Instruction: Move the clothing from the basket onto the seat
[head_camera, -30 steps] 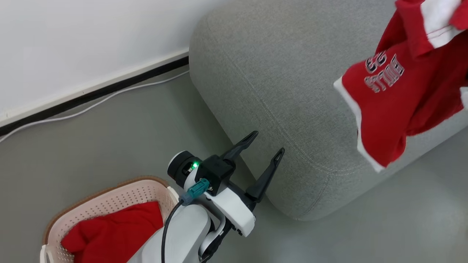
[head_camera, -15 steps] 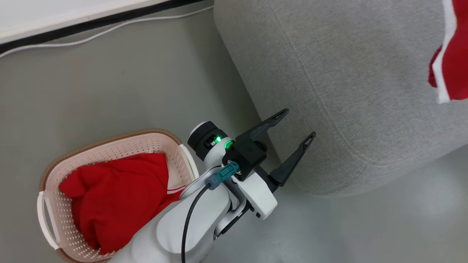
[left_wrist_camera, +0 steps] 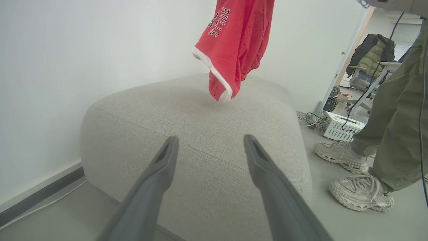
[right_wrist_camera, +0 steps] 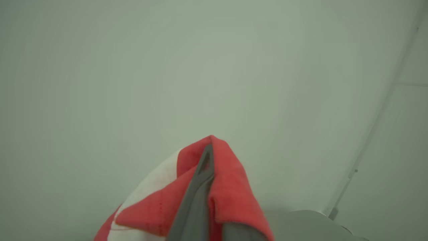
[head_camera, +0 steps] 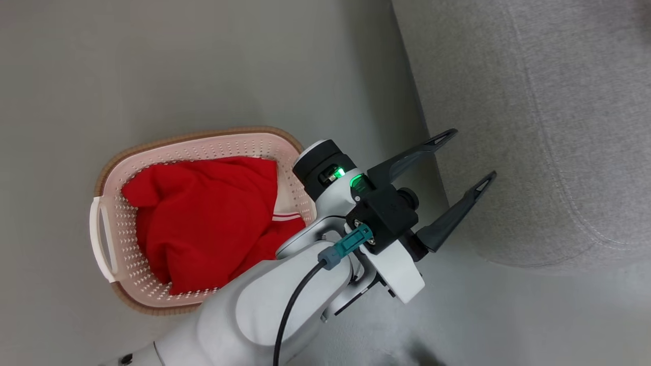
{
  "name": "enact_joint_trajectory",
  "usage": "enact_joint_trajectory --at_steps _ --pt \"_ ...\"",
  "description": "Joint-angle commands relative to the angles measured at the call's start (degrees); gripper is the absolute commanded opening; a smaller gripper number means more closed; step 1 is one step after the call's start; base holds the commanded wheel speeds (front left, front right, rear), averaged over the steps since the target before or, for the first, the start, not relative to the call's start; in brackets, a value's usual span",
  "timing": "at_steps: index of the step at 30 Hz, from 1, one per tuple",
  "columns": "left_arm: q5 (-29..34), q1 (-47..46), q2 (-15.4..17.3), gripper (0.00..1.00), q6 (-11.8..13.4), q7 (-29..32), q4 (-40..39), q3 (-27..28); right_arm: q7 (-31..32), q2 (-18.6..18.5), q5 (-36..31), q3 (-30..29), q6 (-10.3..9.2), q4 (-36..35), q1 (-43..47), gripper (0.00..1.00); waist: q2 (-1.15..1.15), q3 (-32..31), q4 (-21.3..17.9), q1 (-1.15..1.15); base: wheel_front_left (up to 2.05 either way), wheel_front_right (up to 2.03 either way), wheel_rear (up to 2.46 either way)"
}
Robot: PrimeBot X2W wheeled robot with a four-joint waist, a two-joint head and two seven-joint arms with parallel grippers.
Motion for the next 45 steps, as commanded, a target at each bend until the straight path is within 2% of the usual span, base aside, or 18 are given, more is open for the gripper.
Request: enact_joint_trajectory --at_steps 1,4,7,15,19,22,23,28,34,45 --pt "-0.55 -1.74 -0.37 1.00 0.78 -0.28 -2.05 0.59 -0.33 -3.16 -0.53 -0.87 0.16 0.56 0.38 0.00 0.00 1.64 1.71 0.00 0.00 0.00 0.00" --pt "-1.41 -2.54 -0.37 1.00 1.69 -0.28 -2.77 -0.99 -0.33 -3.50 -1.74 -2.93 0.16 6.70 0.28 0.00 0.00 3.25 3.41 0.00 0.00 0.00 0.00" --pt "-1.90 -2.69 -0.37 1.00 2.44 -0.28 -2.50 -1.57 -0.33 -2.16 -1.31 -1.91 0.16 10.17 1.20 0.00 0.00 4.25 4.18 0.00 0.00 0.00 0.00" --pt "-2.40 -2.47 -0.37 1.00 2.97 -0.28 -2.19 -1.82 -0.33 1.21 4.56 5.19 0.16 19.65 5.62 0.00 0.00 4.38 5.34 0.00 0.00 0.00 0.00" --pt "-2.66 -2.15 -0.37 1.00 3.06 -0.28 -2.50 -1.59 -0.33 1.86 8.48 10.32 0.16 21.35 7.71 0.00 0.00 3.66 5.68 0.00 0.00 0.00 0.00" --pt "-2.78 -1.83 -0.37 1.00 2.91 -0.28 -2.52 -1.36 -0.33 1.99 11.64 13.96 0.16 21.01 9.56 0.59 0.00 2.97 5.76 0.00 0.00 0.00 0.00" --pt "-2.86 -1.65 -0.37 1.00 2.83 -0.28 -2.55 -1.24 -0.33 2.23 12.68 15.69 0.16 20.95 10.50 1.00 0.00 2.60 5.82 0.00 0.00 0.00 0.00" --pt "-3.02 -0.49 -0.37 1.00 2.51 -0.28 -3.19 -0.42 -0.33 1.48 16.57 22.18 0.16 18.15 14.11 1.00 0.00 0.75 6.21 0.00 0.00 0.00 0.00" --pt "-2.73 2.48 -0.37 1.00 2.20 -0.28 -3.81 2.14 -0.33 1.22 18.22 27.83 0.16 12.21 19.08 1.00 0.00 -3.13 7.12 0.00 0.00 0.00 0.00" --pt "-1.30 9.32 -0.37 1.00 2.77 -0.28 -4.04 8.96 -0.33 3.91 16.48 30.30 0.16 2.38 23.00 1.00 0.00 -9.53 9.66 0.00 0.00 0.00 0.00"
